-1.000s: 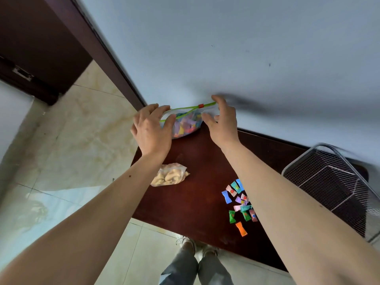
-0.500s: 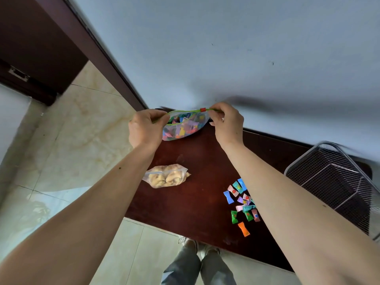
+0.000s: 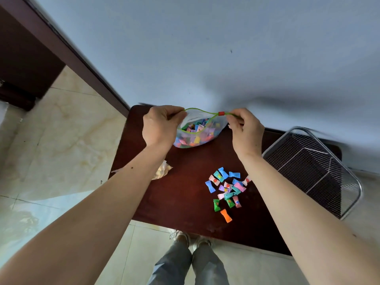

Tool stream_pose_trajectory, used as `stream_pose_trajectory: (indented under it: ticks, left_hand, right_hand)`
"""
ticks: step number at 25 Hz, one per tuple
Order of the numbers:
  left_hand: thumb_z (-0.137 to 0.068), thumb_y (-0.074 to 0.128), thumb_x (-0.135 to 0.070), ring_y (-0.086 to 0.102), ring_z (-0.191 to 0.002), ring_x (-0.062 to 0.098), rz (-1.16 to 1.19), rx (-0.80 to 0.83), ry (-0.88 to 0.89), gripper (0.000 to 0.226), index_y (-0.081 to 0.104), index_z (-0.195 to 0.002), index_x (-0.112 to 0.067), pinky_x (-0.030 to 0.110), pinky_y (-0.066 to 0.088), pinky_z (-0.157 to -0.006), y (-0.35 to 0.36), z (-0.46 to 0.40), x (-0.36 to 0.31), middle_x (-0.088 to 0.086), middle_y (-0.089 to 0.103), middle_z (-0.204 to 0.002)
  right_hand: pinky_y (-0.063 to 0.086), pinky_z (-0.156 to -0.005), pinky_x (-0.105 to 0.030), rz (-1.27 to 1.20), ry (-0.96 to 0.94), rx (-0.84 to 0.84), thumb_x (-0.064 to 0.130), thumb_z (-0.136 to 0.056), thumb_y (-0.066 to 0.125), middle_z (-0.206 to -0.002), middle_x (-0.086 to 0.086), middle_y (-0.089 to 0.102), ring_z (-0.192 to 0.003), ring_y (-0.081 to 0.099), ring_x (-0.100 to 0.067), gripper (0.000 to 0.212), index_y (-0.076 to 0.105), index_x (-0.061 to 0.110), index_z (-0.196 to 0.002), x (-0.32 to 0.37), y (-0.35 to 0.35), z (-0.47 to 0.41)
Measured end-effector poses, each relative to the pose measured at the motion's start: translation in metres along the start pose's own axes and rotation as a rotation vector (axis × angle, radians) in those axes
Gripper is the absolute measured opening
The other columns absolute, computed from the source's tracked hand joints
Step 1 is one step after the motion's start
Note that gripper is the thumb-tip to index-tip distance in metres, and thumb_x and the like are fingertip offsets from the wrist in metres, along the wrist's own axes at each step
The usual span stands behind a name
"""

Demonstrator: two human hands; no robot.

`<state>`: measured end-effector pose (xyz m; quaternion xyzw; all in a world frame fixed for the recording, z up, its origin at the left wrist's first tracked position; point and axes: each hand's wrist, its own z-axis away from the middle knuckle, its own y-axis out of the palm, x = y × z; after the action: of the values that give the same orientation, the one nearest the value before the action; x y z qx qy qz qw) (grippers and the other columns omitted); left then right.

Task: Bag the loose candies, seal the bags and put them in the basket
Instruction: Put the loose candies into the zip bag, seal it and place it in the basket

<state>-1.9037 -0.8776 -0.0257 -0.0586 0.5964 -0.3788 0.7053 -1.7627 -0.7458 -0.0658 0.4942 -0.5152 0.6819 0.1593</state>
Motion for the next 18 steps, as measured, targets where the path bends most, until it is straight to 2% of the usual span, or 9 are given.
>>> stream_pose_trajectory:
  ticks: [7, 11, 13, 15, 18]
  left_hand:
    - [-0.081, 0.074, -0.018, 0.071, -0.091, 0.009, 0.063, 0.116, 0.030, 0.016, 0.078, -0.096, -0.020, 0.031, 0.057, -0.086, 0.051, 0.032, 0.001, -0.006, 0.077, -0.093]
    - [-0.081, 0.075, -0.013, 0.068, -0.085, 0.005, 0.081, 0.112, 0.036, 0.021, 0.076, -0.102, -0.014, 0.007, 0.050, -0.077, 0.058, 0.042, 0.008, 0.000, 0.076, -0.096]
    - [-0.081, 0.075, -0.016, 0.067, -0.086, 0.003, 0.083, 0.091, 0.021, 0.023, 0.076, -0.104, -0.014, 0.003, 0.047, -0.076, 0.055, 0.045, 0.010, -0.002, 0.076, -0.098]
    - [-0.081, 0.075, -0.021, 0.068, -0.090, 0.003, 0.082, 0.066, -0.012, 0.025, 0.075, -0.106, -0.015, 0.005, 0.048, -0.079, 0.049, 0.051, 0.012, -0.004, 0.074, -0.098]
    - [-0.081, 0.076, -0.027, 0.068, -0.092, 0.003, 0.082, 0.036, -0.071, 0.026, 0.076, -0.105, -0.017, 0.016, 0.050, -0.087, 0.040, 0.061, 0.018, -0.006, 0.074, -0.097]
  right_hand:
    - [0.056, -0.078, -0.036, 0.048, 0.080, -0.056, 0.015, -0.091, 0.063, -0.088, -0.001, 0.067, -0.079, 0.064, -0.015, 0.012, 0.067, 0.005, -0.097, -0.039, -0.044, 0.015]
    - [0.050, -0.080, -0.021, 0.049, 0.095, -0.017, 0.016, -0.092, 0.063, -0.102, -0.005, 0.069, -0.088, 0.063, -0.011, 0.017, 0.065, 0.006, -0.106, -0.051, -0.049, 0.021]
    - [0.052, -0.083, -0.024, 0.034, 0.083, -0.005, 0.017, -0.092, 0.063, -0.111, -0.008, 0.068, -0.092, 0.062, -0.008, 0.024, 0.062, 0.007, -0.114, -0.052, -0.048, 0.023]
    - [0.054, -0.085, -0.029, 0.033, 0.057, -0.004, 0.017, -0.092, 0.063, -0.116, -0.010, 0.065, -0.093, 0.061, -0.008, 0.028, 0.059, 0.007, -0.118, -0.052, -0.048, 0.024]
    - [0.055, -0.085, -0.034, 0.032, 0.035, -0.008, 0.013, -0.093, 0.062, -0.119, -0.013, 0.061, -0.093, 0.060, -0.009, 0.029, 0.057, 0.005, -0.121, -0.052, -0.049, 0.026]
